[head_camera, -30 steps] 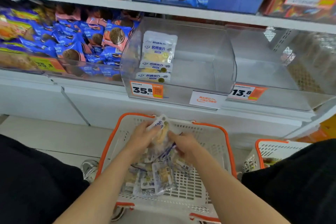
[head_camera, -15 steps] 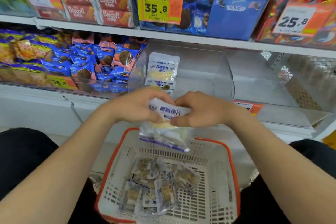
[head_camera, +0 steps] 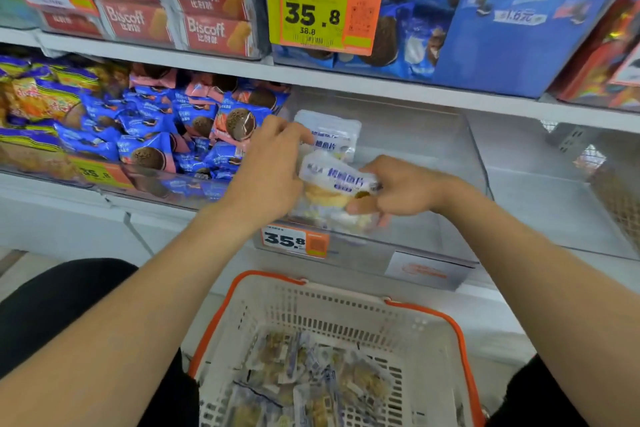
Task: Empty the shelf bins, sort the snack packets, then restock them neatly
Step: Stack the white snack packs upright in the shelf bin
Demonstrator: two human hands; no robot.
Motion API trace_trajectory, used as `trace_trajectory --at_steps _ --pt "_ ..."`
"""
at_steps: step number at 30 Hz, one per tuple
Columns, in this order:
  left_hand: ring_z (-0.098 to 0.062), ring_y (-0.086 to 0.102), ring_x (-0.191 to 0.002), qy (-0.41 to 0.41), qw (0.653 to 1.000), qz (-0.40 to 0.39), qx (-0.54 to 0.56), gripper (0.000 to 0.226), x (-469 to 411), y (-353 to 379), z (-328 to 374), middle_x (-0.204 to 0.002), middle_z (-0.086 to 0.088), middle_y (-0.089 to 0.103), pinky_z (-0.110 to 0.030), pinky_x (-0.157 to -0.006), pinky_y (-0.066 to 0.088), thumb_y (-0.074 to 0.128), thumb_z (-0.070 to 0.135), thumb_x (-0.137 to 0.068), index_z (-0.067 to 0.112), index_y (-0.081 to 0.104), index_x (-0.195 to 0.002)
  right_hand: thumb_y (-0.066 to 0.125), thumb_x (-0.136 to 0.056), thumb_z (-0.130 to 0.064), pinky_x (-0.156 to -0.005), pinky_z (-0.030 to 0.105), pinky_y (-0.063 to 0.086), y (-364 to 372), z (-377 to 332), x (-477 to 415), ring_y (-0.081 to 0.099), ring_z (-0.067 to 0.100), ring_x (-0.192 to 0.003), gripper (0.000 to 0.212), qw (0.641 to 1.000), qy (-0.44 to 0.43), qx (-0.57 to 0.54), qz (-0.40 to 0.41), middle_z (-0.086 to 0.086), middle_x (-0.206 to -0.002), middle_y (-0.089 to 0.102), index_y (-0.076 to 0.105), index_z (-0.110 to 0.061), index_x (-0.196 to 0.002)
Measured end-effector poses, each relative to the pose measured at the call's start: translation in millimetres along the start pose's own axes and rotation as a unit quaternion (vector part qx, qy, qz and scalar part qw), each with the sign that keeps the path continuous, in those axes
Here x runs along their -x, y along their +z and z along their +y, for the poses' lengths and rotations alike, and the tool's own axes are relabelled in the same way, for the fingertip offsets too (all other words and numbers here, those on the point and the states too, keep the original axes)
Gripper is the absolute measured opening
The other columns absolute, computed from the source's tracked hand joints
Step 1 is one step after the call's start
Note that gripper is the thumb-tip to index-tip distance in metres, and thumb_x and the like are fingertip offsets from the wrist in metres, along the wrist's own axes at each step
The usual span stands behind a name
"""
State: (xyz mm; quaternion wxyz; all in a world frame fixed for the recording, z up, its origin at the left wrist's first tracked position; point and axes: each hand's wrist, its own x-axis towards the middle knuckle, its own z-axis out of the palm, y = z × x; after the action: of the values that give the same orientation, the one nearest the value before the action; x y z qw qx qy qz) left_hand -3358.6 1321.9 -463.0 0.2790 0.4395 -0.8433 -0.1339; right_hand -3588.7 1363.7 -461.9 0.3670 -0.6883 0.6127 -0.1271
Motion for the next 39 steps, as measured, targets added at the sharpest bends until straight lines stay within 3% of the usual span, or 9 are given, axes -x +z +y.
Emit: trace_trajectory --at_steps 3,8,10,14,19,23,29,36,39 --pt "-0.026 0.050 -0.124 0.035 0.994 -0.098 -0.039 0.072 -4 6 -1 -0.141 -0.005 0.042 -0.039 -0.103 0.045 0.056 -0.014 -0.080 0.015 0.050 -0.146 0.079 -0.093 -0.028 -0.074 0.044 0.065 18 -2 -24 0.076 0.026 -0.087 0.016 0.993 0.018 0.032 -0.110 0.002 -0.103 0.072 0.071 -0.020 -0.104" --pt "-0.032 0.046 -0.136 0.033 0.965 -0.231 -0.117 0.062 -16 28 -13 -0.140 -0.014 0.045 -0.037 -0.109 0.040 0.074 0.011 -0.089 0.004 0.045 -0.144 0.079 -0.084 -0.043 -0.072 0.039 0.065 33 -9 -52 0.075 0.018 -0.067 0.031 0.987 0.048 0.154 -0.022 0.006 -0.088 0.074 0.068 -0.018 -0.099" --pt "-0.033 0.044 -0.136 0.047 0.946 -0.254 -0.194 0.062 -23 33 -12 -0.140 -0.017 0.045 -0.036 -0.110 0.037 0.073 0.013 -0.090 0.001 0.043 -0.144 0.078 -0.079 -0.044 -0.071 0.038 0.064 36 -10 -58 0.073 0.020 -0.084 0.034 0.986 0.057 0.159 0.014 0.007 -0.094 0.066 0.064 -0.019 -0.099" --pt "-0.035 0.046 -0.134 0.067 0.924 -0.248 -0.281 0.065 -37 46 -22 -0.140 -0.019 0.045 -0.038 -0.109 0.040 0.074 0.010 -0.089 -0.002 0.041 -0.143 0.077 -0.081 -0.034 -0.083 0.028 0.041 39 -13 -66 0.036 0.020 -0.113 0.042 0.982 0.102 0.134 0.088 0.003 -0.103 0.044 0.047 -0.018 -0.106" --pt "-0.040 0.039 -0.139 0.052 0.924 -0.235 -0.295 0.067 -50 56 -30 -0.145 -0.022 0.038 -0.042 -0.114 0.039 0.074 0.014 -0.091 -0.004 0.038 -0.145 0.094 -0.061 -0.017 -0.081 0.029 0.050 39 -5 -82 0.059 0.022 -0.110 0.126 0.971 0.131 -0.107 0.170 0.004 -0.126 0.055 0.009 -0.021 -0.155" --pt "-0.049 0.024 -0.149 0.051 0.919 -0.189 -0.342 0.094 -55 66 -29 -0.158 -0.034 0.018 -0.048 -0.124 0.030 0.071 0.019 -0.092 -0.013 0.011 -0.156 0.095 -0.051 -0.030 -0.086 0.038 0.060 29 3 -95 0.067 0.023 -0.102 0.123 0.967 0.109 -0.062 0.221 0.000 -0.114 0.065 0.021 -0.019 -0.149" --pt "-0.054 0.007 -0.155 0.041 0.927 -0.125 -0.352 0.104 -66 77 -26 -0.164 -0.042 -0.004 -0.052 -0.127 0.021 0.069 0.013 -0.093 -0.016 -0.009 -0.156 0.086 -0.067 -0.045 -0.088 0.048 0.053 35 7 -101 0.053 0.038 -0.113 0.107 0.938 0.054 0.144 0.310 0.013 -0.125 0.052 0.020 -0.020 -0.148" --pt "-0.045 -0.003 -0.159 0.032 0.946 -0.140 -0.291 0.122 -92 75 -32 -0.168 -0.030 -0.004 -0.053 -0.129 0.016 0.083 0.017 -0.084 -0.009 -0.010 -0.159 0.094 -0.067 -0.024 -0.081 0.035 0.046 39 15 -96 0.059 0.034 -0.109 0.152 0.968 0.068 0.004 0.242 0.015 -0.136 0.038 -0.027 -0.036 -0.158" --pt "-0.043 -0.001 -0.159 0.009 0.942 -0.199 -0.269 0.137 -101 66 -28 -0.170 -0.026 -0.001 -0.059 -0.128 0.011 0.091 0.019 -0.074 -0.006 -0.012 -0.160 0.096 -0.062 -0.023 -0.083 0.036 0.049 34 18 -100 0.058 0.035 -0.114 0.158 0.976 0.079 0.016 0.203 0.015 -0.134 0.043 -0.029 -0.039 -0.157"
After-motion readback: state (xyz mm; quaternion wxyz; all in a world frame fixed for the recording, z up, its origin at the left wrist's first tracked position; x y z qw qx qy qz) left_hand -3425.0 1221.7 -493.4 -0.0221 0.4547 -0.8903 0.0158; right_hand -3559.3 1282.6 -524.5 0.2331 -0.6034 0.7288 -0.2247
